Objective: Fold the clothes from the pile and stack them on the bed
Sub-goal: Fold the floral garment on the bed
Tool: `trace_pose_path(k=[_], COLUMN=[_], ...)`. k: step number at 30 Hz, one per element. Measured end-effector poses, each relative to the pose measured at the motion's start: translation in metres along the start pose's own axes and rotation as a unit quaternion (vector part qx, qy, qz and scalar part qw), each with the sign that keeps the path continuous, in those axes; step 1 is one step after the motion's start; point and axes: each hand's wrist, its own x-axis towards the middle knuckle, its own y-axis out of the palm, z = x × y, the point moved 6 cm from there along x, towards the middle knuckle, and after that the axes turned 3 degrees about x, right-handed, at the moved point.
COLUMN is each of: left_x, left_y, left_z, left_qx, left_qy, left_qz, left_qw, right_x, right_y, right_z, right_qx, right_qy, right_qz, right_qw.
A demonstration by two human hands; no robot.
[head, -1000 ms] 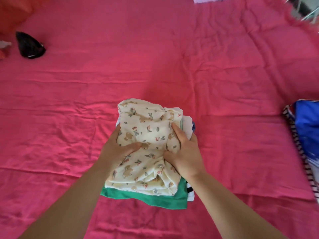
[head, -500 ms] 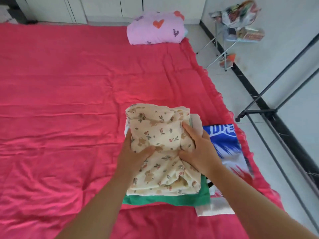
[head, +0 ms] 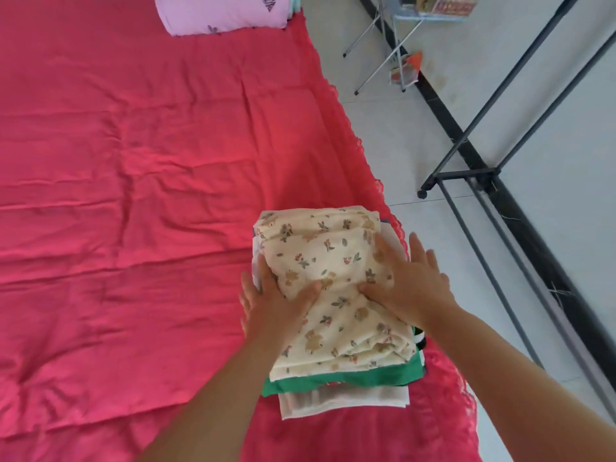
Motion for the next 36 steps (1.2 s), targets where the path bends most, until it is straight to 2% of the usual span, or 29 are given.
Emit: trace_pose_path(k=[2,4,5,7,9,11,14,20,23,26,31,36], left_x=[-0.012,-0.018,-0.016,-0.007,0.001,0.005,0.015,0.032,0.045,0.052,0.051,0.047], left_y=[-0.017,-0.018,-0.014,-0.001,0.022,0.041,0.062,0.082,0.090,0.093,0.091,0.081], left_z=[-0.025,-0.042,-0.045,-0.048,-0.043,-0.046,-0.055,-0.046,-0.044,-0.041,-0.041,-0.058], left_qx=[0.090,0.138,0.176,0.236,0.295,0.326,0.353,0.381,0.387,0.379,0.347,0.372], left_qy=[0.069,0.164,0.194,0.218,0.209,0.211,0.225,0.206,0.217,0.217,0.218,0.174], left_qz=[-0.102,-0.150,-0.143,-0.102,-0.064,-0.081,-0.100,-0.095,-0.111,-0.122,-0.099,-0.015], left_qw=[0.988,0.965,0.954,0.942,0.930,0.918,0.903,0.896,0.889,0.891,0.907,0.912], right_x=[-0.014,-0.027,-0.025,-0.009,0.009,0.018,0.032,0.056,0.068,0.075,0.075,0.069], right_y=[-0.015,-0.016,-0.007,0.018,0.040,0.047,0.054,0.067,0.070,0.073,0.069,0.061], right_z=[0.035,0.075,0.084,0.077,0.047,0.022,0.000,-0.014,-0.017,-0.018,-0.015,-0.007], right_qx=[-0.004,0.012,0.017,0.008,-0.032,-0.054,-0.021,0.027,0.048,0.049,0.050,0.004], right_qy=[-0.068,-0.169,-0.188,-0.158,-0.130,-0.121,-0.111,-0.128,-0.154,-0.156,-0.133,-0.118], right_qz=[-0.084,-0.153,-0.150,-0.086,-0.068,-0.102,-0.084,-0.087,-0.117,-0.121,-0.102,-0.083], right_qw=[0.994,0.974,0.971,0.984,0.989,0.986,0.990,0.988,0.980,0.979,0.985,0.990])
